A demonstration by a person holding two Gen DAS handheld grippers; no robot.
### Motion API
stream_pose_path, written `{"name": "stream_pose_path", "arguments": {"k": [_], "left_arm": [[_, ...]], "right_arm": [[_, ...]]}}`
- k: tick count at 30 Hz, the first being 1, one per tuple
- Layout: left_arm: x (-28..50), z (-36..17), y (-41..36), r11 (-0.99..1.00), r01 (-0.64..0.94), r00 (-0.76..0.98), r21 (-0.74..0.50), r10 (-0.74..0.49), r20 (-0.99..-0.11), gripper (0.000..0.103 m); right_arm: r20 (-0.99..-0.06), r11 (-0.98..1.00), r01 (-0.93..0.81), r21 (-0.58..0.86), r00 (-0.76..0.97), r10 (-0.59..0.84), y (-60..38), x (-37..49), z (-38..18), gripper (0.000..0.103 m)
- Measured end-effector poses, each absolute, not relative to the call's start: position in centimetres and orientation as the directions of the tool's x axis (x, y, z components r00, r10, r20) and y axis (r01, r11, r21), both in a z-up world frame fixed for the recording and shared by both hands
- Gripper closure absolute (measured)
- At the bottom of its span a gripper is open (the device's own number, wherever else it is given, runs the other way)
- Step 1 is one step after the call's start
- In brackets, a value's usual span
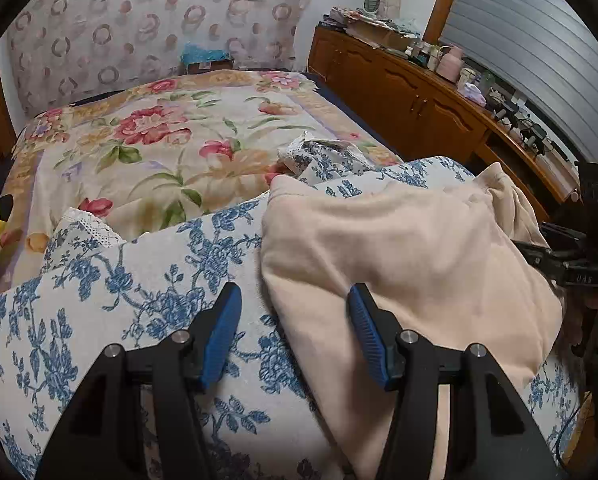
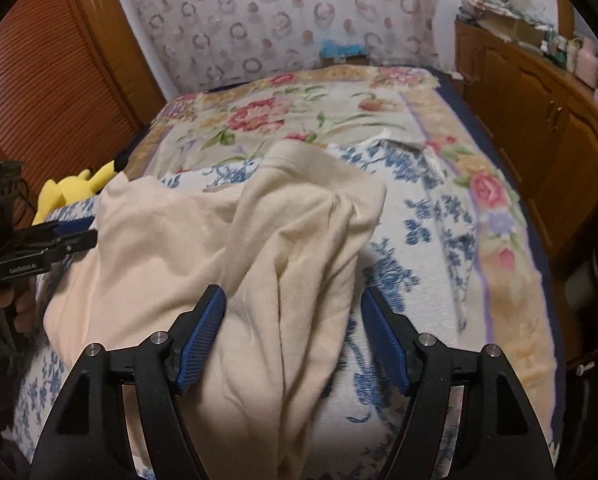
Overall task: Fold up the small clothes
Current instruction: 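Grasp the folded T-shirt with both grippers and carry it toward the yellow plush toy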
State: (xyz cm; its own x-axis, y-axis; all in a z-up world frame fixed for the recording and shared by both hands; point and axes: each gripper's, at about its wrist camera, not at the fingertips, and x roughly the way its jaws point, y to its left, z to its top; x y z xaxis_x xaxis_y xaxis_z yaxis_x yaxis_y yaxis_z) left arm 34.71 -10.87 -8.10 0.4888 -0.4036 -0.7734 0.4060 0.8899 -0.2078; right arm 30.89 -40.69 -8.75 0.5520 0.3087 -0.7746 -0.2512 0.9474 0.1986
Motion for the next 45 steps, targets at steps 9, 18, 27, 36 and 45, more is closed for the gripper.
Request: {"name": "stream_pose_path", "arguments": {"k": [9,18,27,36,45], "left_arm": [[35.3,-8.2,-11.6,0.853,0.436,0.442,-0.287,-0.48,-0.758,0.09],[30.9,-2.9,-9.2,0.849,0.455,0.557,-0.27,-0.508,-0.657,0.093],[25.2,2.2,-1.3,0.893,0.375,0.707,-0.248,-0.449,-0.547,0.093],[18.8,1.3,10.9,0.965,0.133,0.806,-0.227,-0.239,-0.542,0.093],[14.5,-3.5,17.9,0.977,-0.088,0.809,-0.195,-0.044,-0.586,0.093]], "right_arm": [[-0.774,0.925,-0.333,0.183,0.531,0.345,-38.6,30.4,-8.9,0.073],[-0.666,0.886,-0.439,0.147,0.619,0.417,-37.2,27.8,-4.3,0.088],[-0.575,0.806,-0.589,0.058,0.641,0.509,-30.6,26.6,1.5,0.089],[-0.599,0.614,-0.788,-0.04,0.511,0.616,-16.2,28.4,3.5,0.089],[-0.678,0.38,-0.918,-0.115,0.352,0.645,-1.4,30.9,2.7,0.089]]}}
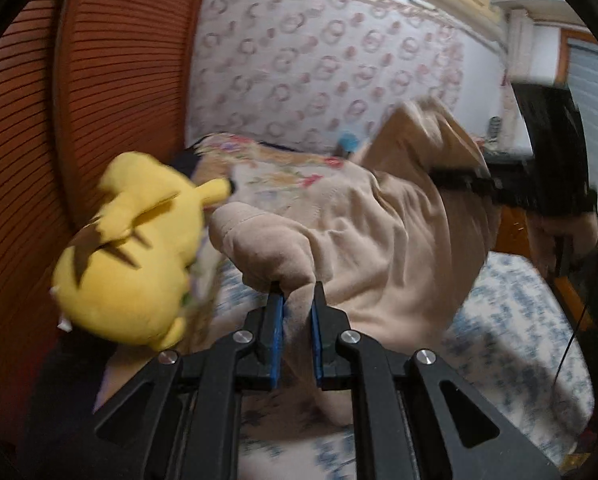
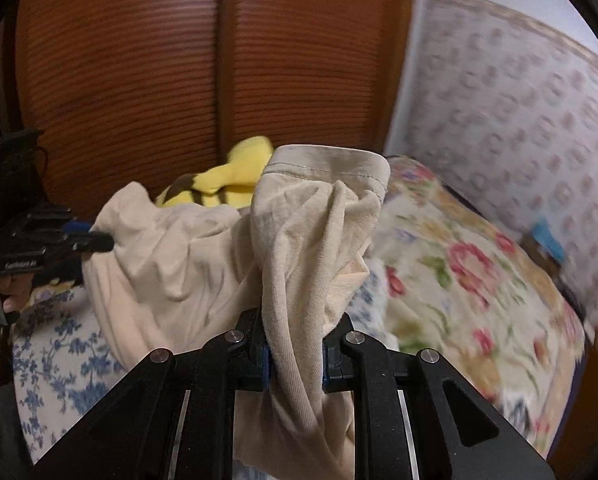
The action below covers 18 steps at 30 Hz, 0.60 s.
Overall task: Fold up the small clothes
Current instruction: 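Grasp the folded T-shirt with both grippers and carry it toward the yellow plush toy, then lower the folded T-shirt beside the plush toy and open both grippers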
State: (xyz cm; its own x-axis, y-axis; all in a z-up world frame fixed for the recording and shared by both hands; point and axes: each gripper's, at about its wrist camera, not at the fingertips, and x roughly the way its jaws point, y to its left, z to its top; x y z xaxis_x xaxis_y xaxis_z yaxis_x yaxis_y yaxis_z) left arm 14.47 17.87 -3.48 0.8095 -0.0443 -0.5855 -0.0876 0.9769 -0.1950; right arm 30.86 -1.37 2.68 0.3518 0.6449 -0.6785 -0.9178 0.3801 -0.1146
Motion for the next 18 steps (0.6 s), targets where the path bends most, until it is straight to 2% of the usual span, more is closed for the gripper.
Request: {"name": "stream_pose_path", "arguments": {"k": [5,11,13,15,16,18], "left_arm": [[14.1,-6.3,20.3,0.965,-0.185,0.78,-0.184,0.031,-0.625,0.093],[13.7,-8.3,21.8,0.95,-0.241,0.751,-0.199,0.053,-0.658,0.092],[13.6,-8.5,22.1,0.946,-0.251,0.741,-0.203,0.053,-0.669,0.092],[13.4,-8.3,22.1,0.947,-0.252,0.74,-0.199,0.056,-0.67,0.091],[13.4,-8.2,22.1,0.948,-0.253,0.74,-0.193,0.062,-0.669,0.091],[13.2,-7.7,22.0,0.95,-0.254,0.744,-0.179,0.074,-0.664,0.089]], "right_arm": [[-0.728,0.279,-0.948,-0.152,0.299,0.617,6.4,32.1,0.8,0.089],[-0.754,0.238,-0.957,-0.164,0.278,0.595,11.2,33.0,-1.6,0.088],[-0.758,0.276,-0.949,-0.155,0.293,0.582,12.0,33.8,-2.2,0.082],[-0.733,0.355,-0.921,-0.163,0.354,0.581,12.2,34.8,-2.0,0.058],[-0.723,0.384,-0.91,-0.156,0.37,0.584,12.0,35.2,-1.8,0.052],[-0.715,0.424,-0.896,-0.132,0.383,0.585,11.3,35.9,-1.6,0.048]]}}
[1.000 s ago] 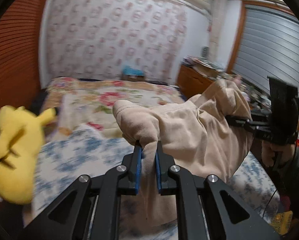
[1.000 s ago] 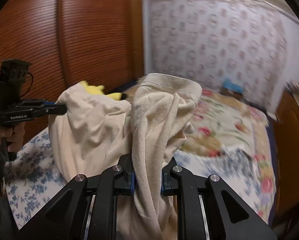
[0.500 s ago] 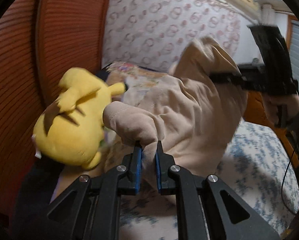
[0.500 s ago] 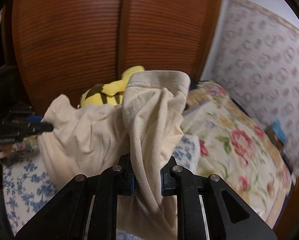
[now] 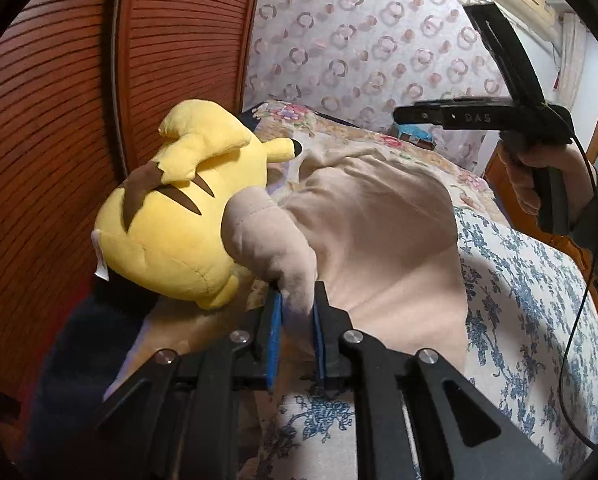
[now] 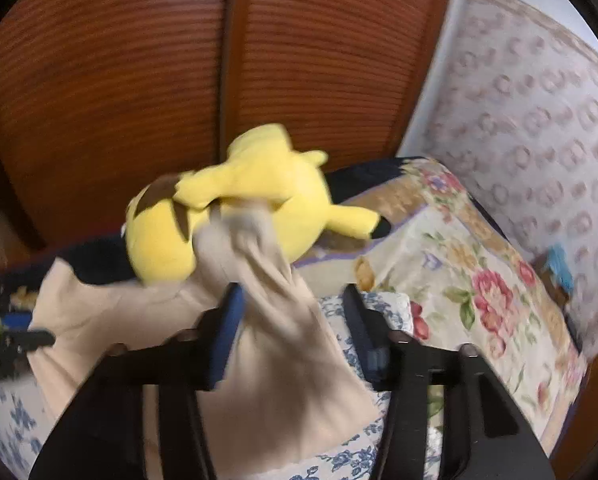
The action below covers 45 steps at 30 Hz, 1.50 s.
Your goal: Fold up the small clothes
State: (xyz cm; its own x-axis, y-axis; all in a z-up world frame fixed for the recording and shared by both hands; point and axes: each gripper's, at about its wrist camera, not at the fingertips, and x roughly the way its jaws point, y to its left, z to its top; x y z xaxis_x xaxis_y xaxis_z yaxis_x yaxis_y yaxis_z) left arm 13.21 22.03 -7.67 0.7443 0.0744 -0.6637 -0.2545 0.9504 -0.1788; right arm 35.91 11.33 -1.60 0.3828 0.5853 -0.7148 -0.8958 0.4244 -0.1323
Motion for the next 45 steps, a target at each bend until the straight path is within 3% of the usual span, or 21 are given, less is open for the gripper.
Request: {"name": "stream_pose_path", "arguments": {"k": [7,11,13,16,27,45], "left_arm": [[12.2,-5.6,20.9,0.965,-0.239,0.771,-0.113,0.117,-0.626,0.081],[11.8,-4.0,19.8,0.975,-0.206,0.794,-0.086,0.115,-0.597,0.06],[11.8,-3.4,19.0,0.981,-0.176,0.802,-0.086,0.092,-0.59,0.057],[11.7,-2.5,17.6,0.987,-0.136,0.814,-0.08,0.066,-0.578,0.044],[10.8,-1.4,12.4,0.996,-0.067,0.825,-0.051,0.026,-0.564,0.044],[8.9,-1.6,3.6,0.996,0.083,0.82,-0.032,-0.086,-0.566,0.044]], "right_arm": [[-0.701,0.545,-0.832,-0.108,0.452,0.552,7.8,35.8,-1.2,0.048],[-0.677,0.603,-0.795,-0.074,0.484,0.555,4.5,33.9,-0.6,0.048],[-0.66,0.627,-0.776,-0.062,0.503,0.557,2.5,32.3,-0.2,0.048],[-0.643,0.649,-0.759,-0.047,0.521,0.562,0.4,30.4,0.3,0.047],[-0.591,0.727,-0.687,-0.012,0.591,0.549,-7.3,23.2,1.3,0.027],[-0.54,0.89,-0.456,0.002,0.749,0.385,-18.7,14.0,0.3,0.023]]}}
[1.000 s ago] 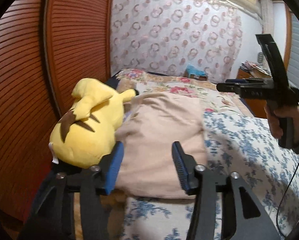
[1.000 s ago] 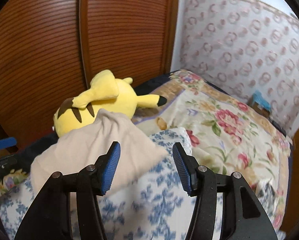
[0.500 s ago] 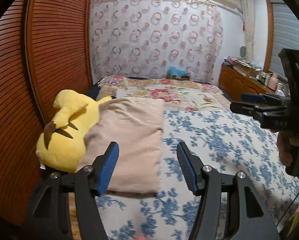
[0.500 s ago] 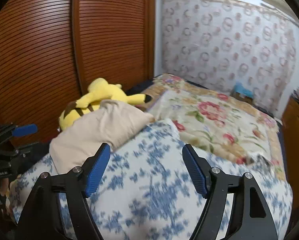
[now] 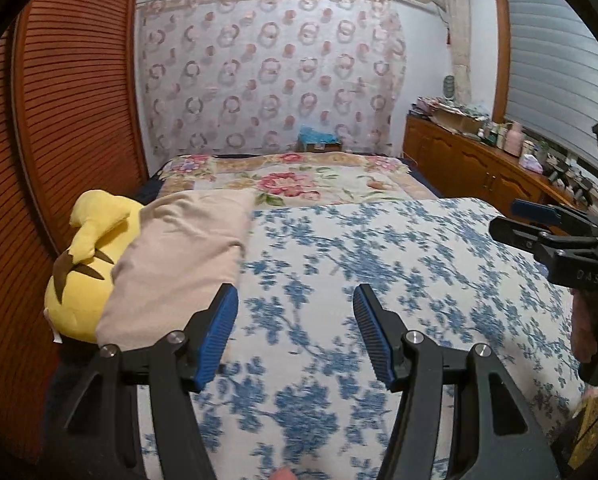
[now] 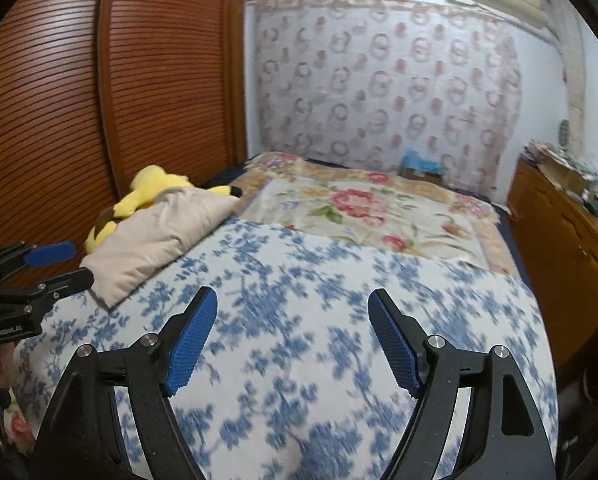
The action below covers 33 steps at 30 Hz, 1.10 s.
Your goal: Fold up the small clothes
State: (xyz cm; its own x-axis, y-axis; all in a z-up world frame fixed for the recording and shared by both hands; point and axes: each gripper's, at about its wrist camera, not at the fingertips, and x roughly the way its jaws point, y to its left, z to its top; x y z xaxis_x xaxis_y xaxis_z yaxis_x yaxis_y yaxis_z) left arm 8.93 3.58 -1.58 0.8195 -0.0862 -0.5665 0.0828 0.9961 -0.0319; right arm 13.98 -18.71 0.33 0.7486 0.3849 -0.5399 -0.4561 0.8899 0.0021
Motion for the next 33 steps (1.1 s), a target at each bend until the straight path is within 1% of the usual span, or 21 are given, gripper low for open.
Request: {"name": "stream_pose_path", "arguments": {"k": [5,11,18,21,33], "left_arm": [[8.2,-0.6,1.3,0.995,0.098,0.834,-0.005,-0.085,-0.545,0.044],[6.8,1.9,-0.8,0.997,0.067,0.874,0.035,-0.042,-0.483,0.044],[6.5,4.8,-1.7,0.993,0.114,0.884,-0.013,-0.108,-0.454,0.043],[6.3,5.3,-1.7,0.994,0.109,0.89,-0.021,-0.107,-0.442,0.043],[6.2,5.4,-1.8,0.995,0.101,0.892,-0.022,-0.1,-0.441,0.043]], "right_arm": [[-0.505,0.925,-0.378,0.034,0.793,0.342,-22.1,11.4,1.0,0.023],[-0.438,0.953,-0.3,0.041,0.852,0.287,-24.9,8.5,3.5,0.023],[-0.37,0.965,-0.258,0.05,0.892,0.258,-26.9,6.3,5.7,0.023],[-0.352,0.967,-0.253,0.042,0.902,0.251,-27.1,5.9,6.2,0.023],[-0.346,0.968,-0.249,0.041,0.905,0.248,-27.2,5.7,6.3,0.023]]}}
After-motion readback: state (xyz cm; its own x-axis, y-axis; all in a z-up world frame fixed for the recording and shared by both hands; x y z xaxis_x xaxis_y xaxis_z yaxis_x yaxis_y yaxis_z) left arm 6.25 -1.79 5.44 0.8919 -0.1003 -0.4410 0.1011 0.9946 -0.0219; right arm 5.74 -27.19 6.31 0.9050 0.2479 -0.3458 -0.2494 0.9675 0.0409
